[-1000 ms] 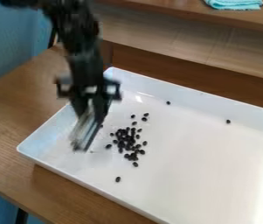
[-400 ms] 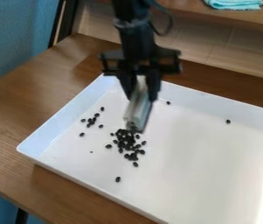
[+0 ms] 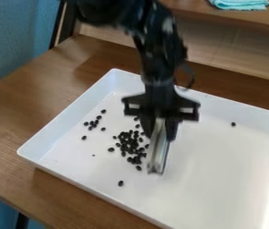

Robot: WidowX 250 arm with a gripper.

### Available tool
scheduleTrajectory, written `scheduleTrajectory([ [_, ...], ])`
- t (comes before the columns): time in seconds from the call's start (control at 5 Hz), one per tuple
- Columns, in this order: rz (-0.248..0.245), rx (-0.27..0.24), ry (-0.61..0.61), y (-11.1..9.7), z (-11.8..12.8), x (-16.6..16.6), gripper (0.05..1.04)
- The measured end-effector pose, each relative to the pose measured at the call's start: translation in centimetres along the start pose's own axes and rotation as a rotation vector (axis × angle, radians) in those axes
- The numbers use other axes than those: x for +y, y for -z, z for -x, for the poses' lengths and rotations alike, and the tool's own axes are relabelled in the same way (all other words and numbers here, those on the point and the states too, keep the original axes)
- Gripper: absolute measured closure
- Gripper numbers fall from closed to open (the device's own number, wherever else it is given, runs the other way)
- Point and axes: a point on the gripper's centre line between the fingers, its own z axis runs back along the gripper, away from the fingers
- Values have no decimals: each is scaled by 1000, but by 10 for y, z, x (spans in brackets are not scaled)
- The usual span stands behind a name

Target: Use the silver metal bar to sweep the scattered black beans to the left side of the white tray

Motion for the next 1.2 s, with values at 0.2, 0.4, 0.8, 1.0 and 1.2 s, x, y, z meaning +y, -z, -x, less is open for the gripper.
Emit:
scheduleTrajectory([
  [0.2, -27, 28, -13, 19, -4, 5, 698],
  [0.4, -35, 21, -34, 22, -12, 17, 698],
  [0.8, -82, 64, -46, 18, -23, 83, 698],
  [1.0, -102, 35, -5, 14, -13, 112, 698],
  [1.2, -112, -6, 50, 12, -10, 134, 698],
])
